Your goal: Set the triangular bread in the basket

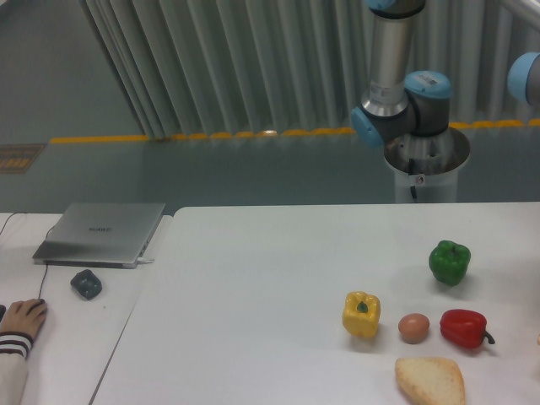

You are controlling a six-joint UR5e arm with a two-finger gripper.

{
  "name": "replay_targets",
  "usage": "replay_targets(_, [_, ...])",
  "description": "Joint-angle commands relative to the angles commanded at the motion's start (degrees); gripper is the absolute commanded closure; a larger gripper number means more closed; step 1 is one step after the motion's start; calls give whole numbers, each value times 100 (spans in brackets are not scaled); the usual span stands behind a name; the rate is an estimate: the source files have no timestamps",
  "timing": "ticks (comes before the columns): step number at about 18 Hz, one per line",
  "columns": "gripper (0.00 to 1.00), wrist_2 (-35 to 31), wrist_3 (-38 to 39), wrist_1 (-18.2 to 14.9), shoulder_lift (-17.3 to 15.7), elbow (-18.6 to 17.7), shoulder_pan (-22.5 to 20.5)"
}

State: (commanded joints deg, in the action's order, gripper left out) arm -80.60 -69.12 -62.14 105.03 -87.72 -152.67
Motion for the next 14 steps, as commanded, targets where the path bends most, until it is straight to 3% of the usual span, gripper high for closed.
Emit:
replay_targets(5, [0,9,1399,27,44,123,431])
replay_targets(10, [0,-26,2822,44,44,106,528])
replay_targets(14, [0,-394,4227,150,201,105,800])
